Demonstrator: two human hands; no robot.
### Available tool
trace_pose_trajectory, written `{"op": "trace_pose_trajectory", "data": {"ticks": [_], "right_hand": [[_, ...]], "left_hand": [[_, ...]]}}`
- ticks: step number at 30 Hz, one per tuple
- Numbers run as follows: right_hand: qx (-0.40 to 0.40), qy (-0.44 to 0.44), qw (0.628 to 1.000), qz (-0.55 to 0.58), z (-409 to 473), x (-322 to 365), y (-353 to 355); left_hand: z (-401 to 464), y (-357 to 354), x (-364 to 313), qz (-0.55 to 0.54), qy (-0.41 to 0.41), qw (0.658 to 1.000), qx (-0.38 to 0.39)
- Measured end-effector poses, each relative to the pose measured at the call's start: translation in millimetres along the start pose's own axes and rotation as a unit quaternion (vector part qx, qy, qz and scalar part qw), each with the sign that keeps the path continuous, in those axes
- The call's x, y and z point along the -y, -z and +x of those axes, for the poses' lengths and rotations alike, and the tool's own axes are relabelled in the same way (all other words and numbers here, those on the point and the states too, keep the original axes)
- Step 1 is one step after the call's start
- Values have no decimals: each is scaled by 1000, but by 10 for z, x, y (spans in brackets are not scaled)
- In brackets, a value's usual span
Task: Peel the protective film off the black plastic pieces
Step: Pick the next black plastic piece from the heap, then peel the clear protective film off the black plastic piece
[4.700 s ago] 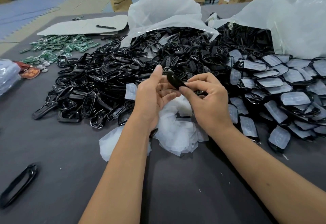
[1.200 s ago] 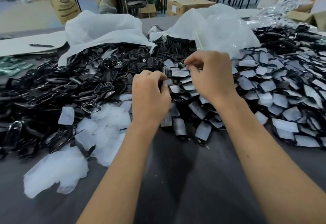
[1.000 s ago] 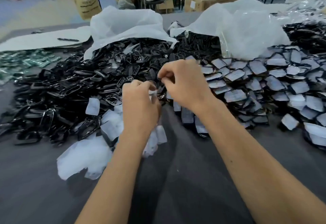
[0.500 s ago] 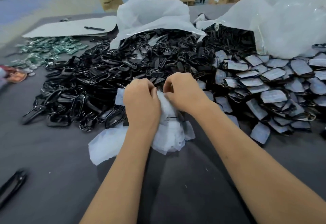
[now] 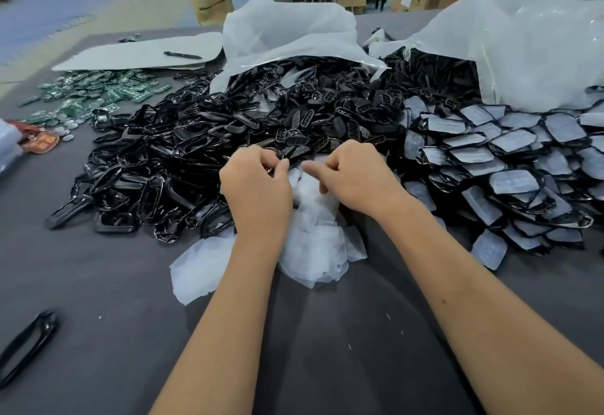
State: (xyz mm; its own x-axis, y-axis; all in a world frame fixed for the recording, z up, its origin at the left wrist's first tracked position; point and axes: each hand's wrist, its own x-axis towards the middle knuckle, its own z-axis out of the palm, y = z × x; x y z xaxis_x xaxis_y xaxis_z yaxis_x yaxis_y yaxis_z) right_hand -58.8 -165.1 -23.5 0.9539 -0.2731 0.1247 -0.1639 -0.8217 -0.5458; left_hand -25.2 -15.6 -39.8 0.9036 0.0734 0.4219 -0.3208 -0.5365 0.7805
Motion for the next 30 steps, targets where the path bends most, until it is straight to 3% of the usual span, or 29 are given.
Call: {"op": "trace_pose_trajectory", "data": {"ticks": [2,5,10,12,14,16,19,22,25,27,30], "right_hand": [[-35,-4,999,-27,50,37,-28],[-68,6,993,-101,166,114,-66],[9,-11,993,-119,319,250,-173],[-13,-5,997,-82,292,254,-191],[-95,11,995,-28,217,228,-160],[-175,29,982,64,132,197,-108],[-225,35,959,170,3,154,-52],[-224,33,946,232,-105,96,-78],[-182,18,912,367,-224,36,-153],[-132,13,881,454,-301,5,-217],[-106,27,871,479,-344,-24,-272]], "left_hand": [[-30,-8,14,41,-13,998,38],[-54,-4,1,77,-36,996,18],[-77,23,-2,156,-32,987,-13],[-63,42,10,203,-26,979,-6],[-38,54,21,218,-8,976,11],[-12,59,18,202,6,979,22],[-1,58,25,194,5,981,30],[-16,47,10,239,-11,970,41],[-42,27,1,271,-24,961,54],[-38,35,-2,265,-23,963,53],[-44,54,-25,214,-29,976,40]]}}
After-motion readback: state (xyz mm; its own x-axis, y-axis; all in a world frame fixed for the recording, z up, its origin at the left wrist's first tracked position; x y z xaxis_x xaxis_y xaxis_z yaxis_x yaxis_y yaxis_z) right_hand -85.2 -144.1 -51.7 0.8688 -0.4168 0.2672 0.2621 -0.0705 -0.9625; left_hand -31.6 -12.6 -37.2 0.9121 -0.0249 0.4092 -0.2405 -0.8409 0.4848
